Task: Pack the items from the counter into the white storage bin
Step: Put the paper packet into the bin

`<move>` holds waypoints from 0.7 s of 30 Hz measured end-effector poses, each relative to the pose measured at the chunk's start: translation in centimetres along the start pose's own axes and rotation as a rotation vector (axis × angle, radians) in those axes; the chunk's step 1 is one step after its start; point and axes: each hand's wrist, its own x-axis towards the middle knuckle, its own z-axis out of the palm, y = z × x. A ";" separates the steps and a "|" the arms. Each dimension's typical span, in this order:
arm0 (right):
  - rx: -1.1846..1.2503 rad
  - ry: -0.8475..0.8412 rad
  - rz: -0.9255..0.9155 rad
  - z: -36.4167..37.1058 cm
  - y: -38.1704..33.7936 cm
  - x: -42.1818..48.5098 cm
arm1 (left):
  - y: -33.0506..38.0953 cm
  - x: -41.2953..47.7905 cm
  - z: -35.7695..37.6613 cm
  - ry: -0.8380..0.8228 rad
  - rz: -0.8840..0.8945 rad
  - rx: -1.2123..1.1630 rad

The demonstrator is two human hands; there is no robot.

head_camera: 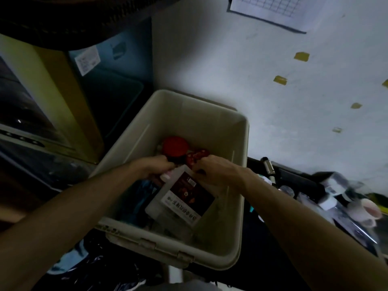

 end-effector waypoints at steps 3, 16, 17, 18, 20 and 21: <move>-0.012 -0.028 0.021 0.1 0.2 -0.1 | -0.2 -0.7 0.1 -0.063 -0.036 -0.104; -0.181 -0.365 0.202 0.1 -0.7 -0.2 | 0.2 0.7 5.7 -0.086 0.024 0.271; -0.131 -0.414 0.206 0.3 -0.7 -0.1 | -0.1 1.1 5.6 -0.053 0.048 0.351; -0.101 -0.458 0.204 0.5 -0.7 -0.1 | -0.4 1.4 5.5 -0.035 0.069 0.398; -0.077 -0.494 0.202 1.1 -0.6 0.0 | -1.0 2.0 5.2 -0.022 0.113 0.436; -0.089 -0.493 0.191 1.7 -0.5 -0.1 | -1.1 2.0 5.1 -0.014 0.136 0.462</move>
